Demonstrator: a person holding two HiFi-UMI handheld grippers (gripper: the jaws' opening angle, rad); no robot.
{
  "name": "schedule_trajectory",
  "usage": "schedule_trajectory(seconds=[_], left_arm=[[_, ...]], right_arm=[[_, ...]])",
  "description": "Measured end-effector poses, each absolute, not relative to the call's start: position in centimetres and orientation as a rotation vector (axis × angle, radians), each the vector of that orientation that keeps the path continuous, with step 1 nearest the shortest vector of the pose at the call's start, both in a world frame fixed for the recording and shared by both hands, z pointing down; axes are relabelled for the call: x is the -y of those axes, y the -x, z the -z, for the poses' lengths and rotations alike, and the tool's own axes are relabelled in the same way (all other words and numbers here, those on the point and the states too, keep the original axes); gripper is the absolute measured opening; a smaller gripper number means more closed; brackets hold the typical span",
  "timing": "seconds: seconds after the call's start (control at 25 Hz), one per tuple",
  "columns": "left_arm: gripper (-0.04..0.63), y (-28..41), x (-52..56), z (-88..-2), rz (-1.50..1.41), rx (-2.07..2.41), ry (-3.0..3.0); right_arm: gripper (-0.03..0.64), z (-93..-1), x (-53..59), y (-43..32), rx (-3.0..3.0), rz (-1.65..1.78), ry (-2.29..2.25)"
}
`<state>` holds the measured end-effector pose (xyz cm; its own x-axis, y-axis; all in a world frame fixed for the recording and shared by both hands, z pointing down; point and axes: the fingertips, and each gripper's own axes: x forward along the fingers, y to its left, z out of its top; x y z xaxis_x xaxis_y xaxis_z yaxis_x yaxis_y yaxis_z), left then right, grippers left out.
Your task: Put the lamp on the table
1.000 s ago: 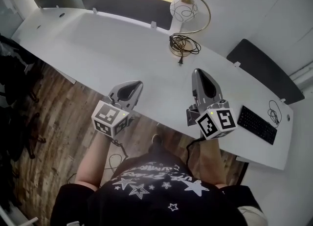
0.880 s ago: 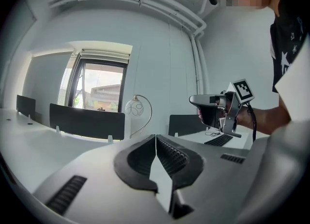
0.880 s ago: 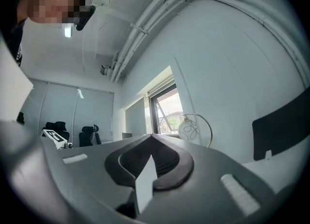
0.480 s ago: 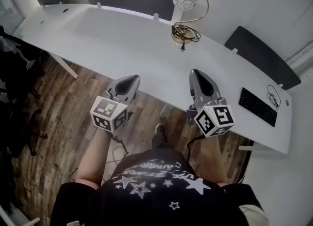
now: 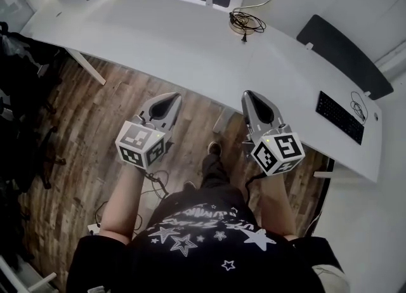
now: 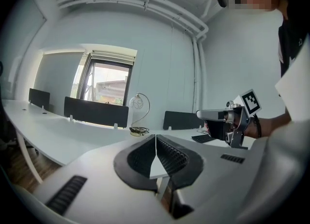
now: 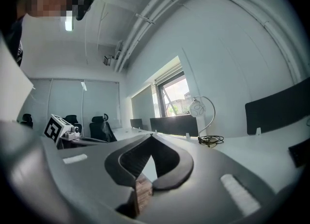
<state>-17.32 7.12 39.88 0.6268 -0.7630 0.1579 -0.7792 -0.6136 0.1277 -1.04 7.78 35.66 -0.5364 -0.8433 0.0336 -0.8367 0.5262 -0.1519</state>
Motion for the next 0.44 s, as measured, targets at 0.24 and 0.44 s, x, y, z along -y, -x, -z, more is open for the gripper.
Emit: schedule_trajectory(seconds=[0.24,0.44], left_arm=[[0.012,18.1,-9.3,-42.1,-0.16,1.264,-2.631],[0.012,18.0,-9.5,-42.6,-0.159,1.263,-2.618]], right_arm=[[0.002,-37.8,-10.3,1.6,-2.738,0.301,1.493],[0.002,-38.1,-10.8,1.4,-2.739,0.308,1.498]])
